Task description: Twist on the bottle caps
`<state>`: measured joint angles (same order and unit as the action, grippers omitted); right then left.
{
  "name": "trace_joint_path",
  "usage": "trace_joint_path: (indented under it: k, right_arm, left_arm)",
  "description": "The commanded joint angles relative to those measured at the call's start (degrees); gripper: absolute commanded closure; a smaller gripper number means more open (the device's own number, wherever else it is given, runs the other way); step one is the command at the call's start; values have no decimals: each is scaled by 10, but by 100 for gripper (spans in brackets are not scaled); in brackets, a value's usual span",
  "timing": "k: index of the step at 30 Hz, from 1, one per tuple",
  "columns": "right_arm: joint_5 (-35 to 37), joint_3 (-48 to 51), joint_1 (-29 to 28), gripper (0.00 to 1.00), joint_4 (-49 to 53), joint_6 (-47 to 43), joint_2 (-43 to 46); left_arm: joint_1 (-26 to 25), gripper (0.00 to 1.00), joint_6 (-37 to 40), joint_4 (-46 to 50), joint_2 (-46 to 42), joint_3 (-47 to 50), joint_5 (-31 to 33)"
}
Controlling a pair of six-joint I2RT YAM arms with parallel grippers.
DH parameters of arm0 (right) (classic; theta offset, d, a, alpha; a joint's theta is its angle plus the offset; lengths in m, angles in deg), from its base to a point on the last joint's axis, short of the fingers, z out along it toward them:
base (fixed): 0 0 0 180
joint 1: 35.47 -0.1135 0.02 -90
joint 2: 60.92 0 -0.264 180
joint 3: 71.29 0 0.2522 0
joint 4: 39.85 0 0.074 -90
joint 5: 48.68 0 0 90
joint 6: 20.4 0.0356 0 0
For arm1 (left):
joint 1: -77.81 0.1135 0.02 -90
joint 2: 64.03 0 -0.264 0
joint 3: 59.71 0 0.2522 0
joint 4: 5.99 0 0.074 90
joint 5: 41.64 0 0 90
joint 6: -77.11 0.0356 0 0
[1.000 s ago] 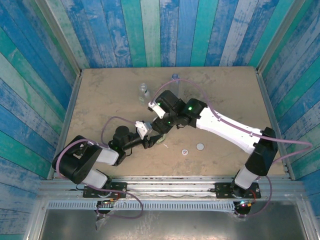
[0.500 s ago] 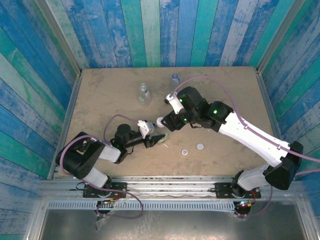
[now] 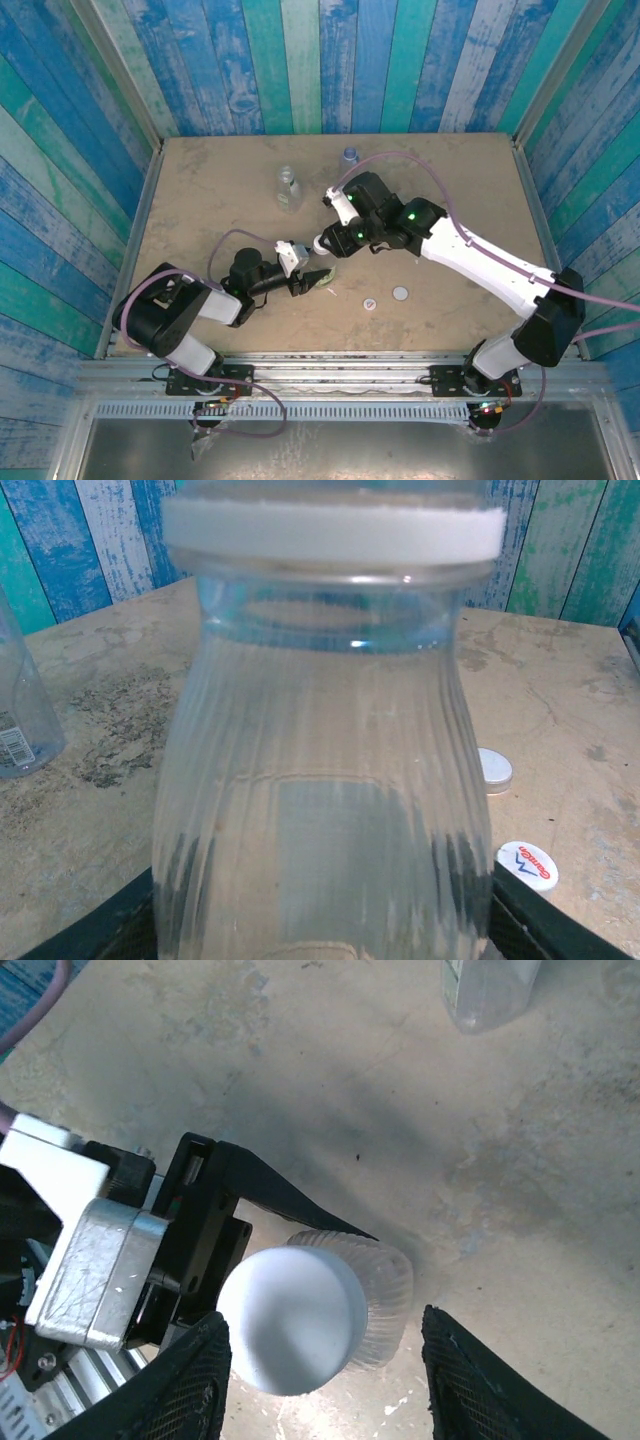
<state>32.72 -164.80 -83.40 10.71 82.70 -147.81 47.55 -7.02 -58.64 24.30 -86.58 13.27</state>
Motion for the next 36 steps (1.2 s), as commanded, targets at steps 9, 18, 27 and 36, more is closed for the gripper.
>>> trace_joint_path:
  k: [9, 18, 27, 36]
  right_arm:
    - [-35, -3, 4, 54, 33, -7, -37]
    - [-35, 12, 4, 55, 33, 3, -34]
    - [-26, 20, 4, 55, 32, 14, -31]
    - [-15, 24, 4, 54, 27, 23, -27]
  left_arm:
    - [-3, 24, -1, 47, 19, 25, -7]
    - [-3, 26, 4, 49, -22, 22, 6]
    - [-4, 27, -15, -9, -24, 15, -3]
    - [-12, 23, 2, -4, -32, 7, 10]
